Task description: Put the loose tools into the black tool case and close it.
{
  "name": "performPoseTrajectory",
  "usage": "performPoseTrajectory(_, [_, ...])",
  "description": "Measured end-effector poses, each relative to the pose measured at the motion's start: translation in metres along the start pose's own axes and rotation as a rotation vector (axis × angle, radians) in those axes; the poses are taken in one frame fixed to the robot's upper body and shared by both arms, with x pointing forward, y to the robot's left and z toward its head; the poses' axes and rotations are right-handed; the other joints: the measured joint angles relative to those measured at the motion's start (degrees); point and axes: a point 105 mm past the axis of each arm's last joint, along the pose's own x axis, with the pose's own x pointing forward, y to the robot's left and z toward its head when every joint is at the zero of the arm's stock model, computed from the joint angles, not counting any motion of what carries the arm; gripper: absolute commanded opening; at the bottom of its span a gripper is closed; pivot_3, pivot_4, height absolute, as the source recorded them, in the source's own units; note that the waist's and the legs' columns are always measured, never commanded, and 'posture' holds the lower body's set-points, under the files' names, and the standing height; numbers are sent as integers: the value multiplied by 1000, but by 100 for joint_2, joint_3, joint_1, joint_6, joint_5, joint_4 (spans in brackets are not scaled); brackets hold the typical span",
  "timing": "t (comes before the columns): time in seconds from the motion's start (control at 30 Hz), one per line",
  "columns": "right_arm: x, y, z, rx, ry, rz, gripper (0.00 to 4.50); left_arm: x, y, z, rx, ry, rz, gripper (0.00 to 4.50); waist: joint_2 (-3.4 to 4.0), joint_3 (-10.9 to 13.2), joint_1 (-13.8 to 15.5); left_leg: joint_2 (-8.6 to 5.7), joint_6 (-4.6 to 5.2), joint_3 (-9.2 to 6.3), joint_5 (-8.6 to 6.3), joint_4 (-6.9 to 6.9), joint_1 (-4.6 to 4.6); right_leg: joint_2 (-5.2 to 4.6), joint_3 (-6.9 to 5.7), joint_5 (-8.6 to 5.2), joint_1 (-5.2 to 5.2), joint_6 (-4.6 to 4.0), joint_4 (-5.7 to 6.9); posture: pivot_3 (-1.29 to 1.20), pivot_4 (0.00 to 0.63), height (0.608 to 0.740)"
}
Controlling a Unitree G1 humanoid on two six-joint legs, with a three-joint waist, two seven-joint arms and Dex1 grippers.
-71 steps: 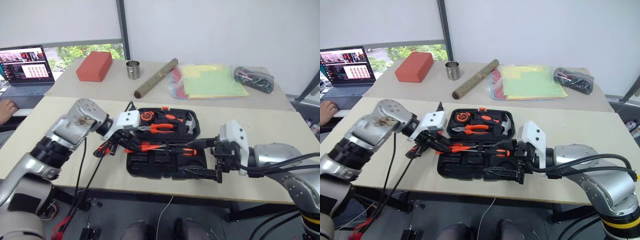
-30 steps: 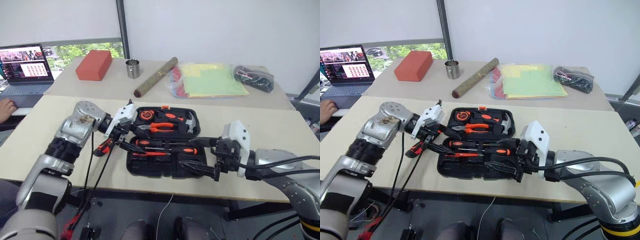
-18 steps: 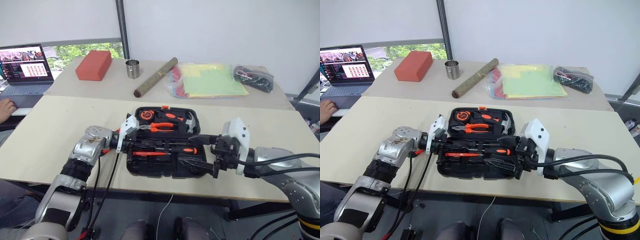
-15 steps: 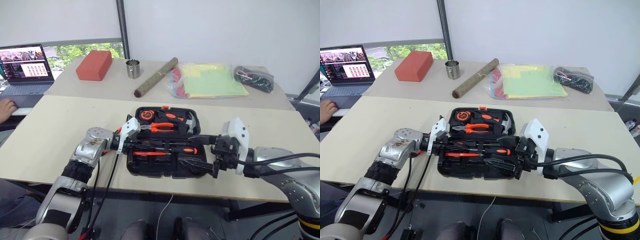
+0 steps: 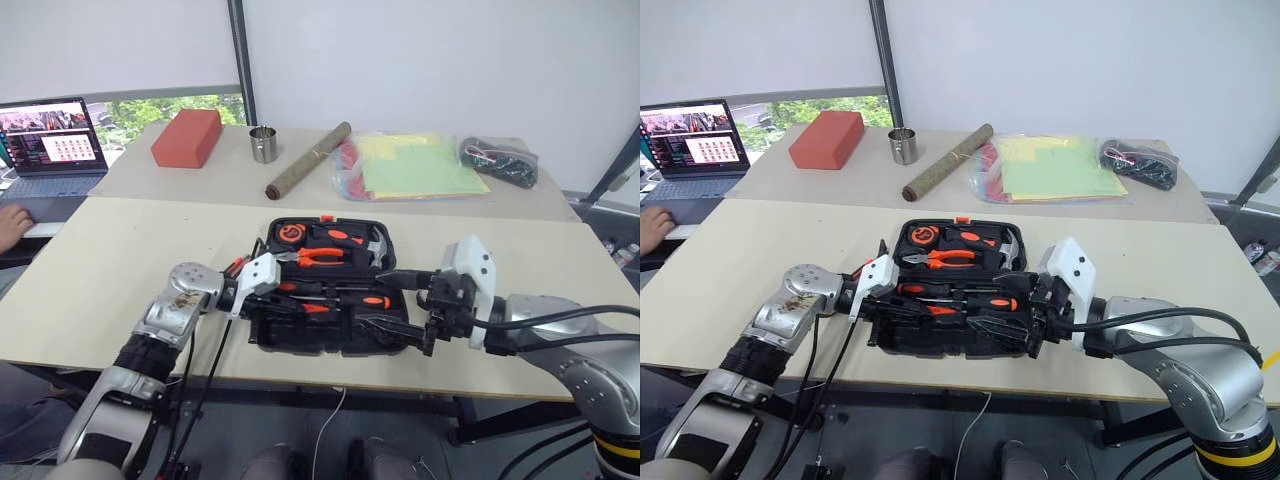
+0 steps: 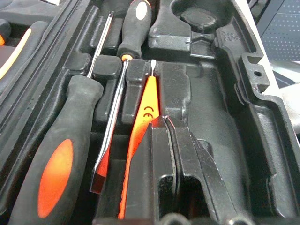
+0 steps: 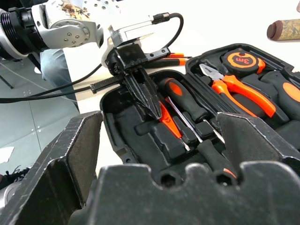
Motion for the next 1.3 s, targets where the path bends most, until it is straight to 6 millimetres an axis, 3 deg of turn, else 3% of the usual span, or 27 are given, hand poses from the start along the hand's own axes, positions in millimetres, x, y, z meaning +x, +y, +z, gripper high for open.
performPoseTrajectory(0.2, [3, 4, -2, 0, 11, 32, 4500, -17, 5, 8, -85, -59, 85, 63, -1, 1, -15, 0, 41, 2, 24, 0, -18, 3, -3, 21, -20, -37, 4, 0, 150, 737])
performPoseTrajectory(0.33, [8, 5, 1, -5, 9, 84, 4500, -64, 1, 6, -168, -75, 237, 1133, 0, 1, -76, -1, 38, 2, 23, -6, -20, 6, -2, 19, -27, -41, 1, 0, 150, 737])
performPoseTrajectory(0.37, [10, 5, 4, -11, 2, 103, 4500, -85, -4, -4, -195, -49, 316, 1566, 0, 1, -96, -1, 36, 2, 21, -8, -18, 7, -3, 18, -27, -42, -1, 0, 150, 737])
performPoseTrajectory(0.63, [18, 0, 20, -55, -42, 198, 4500, -178, -33, -54, -329, 52, 784, 4426, 3, 6, 7, -7, -13, -5, -8, -12, -12, -4, -6, 4, -13, -17, -15, 0, 150, 737])
performPoseTrajectory(0.67, [19, 0, 20, -57, -42, 211, 4500, -185, -39, -57, -344, 65, 819, 4426, 3, 6, 25, -10, -15, -5, -10, -12, -12, -7, -6, 5, -13, -17, -15, 0, 150, 737])
performPoseTrajectory(0.83, [24, 3, 16, -56, -37, 251, 4500, -187, -42, -59, -363, 114, 832, 4426, 3, 6, 93, -17, -19, -5, -15, -12, -14, -12, -8, 19, -14, -33, -13, 0, 150, 737])
performPoseTrajectory(1.07, [28, 6, 11, -54, -28, 252, 4500, -159, -4, -29, -333, 181, 715, 4426, 3, 5, 99, -17, -21, 4, -14, -12, -11, -6, -4, 19, -16, -33, -2, 0, 150, 737])
performPoseTrajectory(1.23, [27, 12, 8, -72, -21, 239, 4500, -131, 16, -52, -419, 307, 655, 4426, 1, 6, 17, -14, -18, 3, -12, -14, -18, 11, -6, 17, -19, -35, -4, 0, 150, 737])
performPoseTrajectory(1.3, [26, 13, 8, -74, -20, 228, 4500, -126, 24, -53, -417, 325, 659, 4426, 1, 6, -2, -14, -17, 3, -11, -14, -11, 11, -5, 13, -12, -34, -4, 0, 150, 737])
